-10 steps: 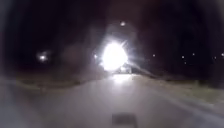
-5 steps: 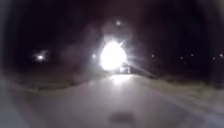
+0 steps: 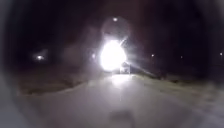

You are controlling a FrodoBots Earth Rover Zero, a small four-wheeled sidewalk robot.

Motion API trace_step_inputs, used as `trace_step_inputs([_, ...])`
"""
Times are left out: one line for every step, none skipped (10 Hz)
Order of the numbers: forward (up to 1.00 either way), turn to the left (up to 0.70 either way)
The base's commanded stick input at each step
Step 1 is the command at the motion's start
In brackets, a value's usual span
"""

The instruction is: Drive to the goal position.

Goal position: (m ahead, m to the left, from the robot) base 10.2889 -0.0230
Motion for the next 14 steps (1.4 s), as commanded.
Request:
trace_step_inputs([1.0, 0.0])
trace_step_inputs([1.0, 0.0])
trace_step_inputs([1.0, 0.0])
trace_step_inputs([1.0, 0.0])
trace_step_inputs([1.0, 0.03])
trace_step_inputs([1.0, 0.03])
trace_step_inputs([1.0, 0.03])
trace_step_inputs([1.0, 0.03])
trace_step_inputs([1.0, 0.03])
trace_step_inputs([1.0, 0.03])
trace_step_inputs([1.0, 0.03])
trace_step_inputs([1.0, 0.03])
trace_step_inputs([1.0, 0.03])
trace_step_inputs([1.0, 0.03])
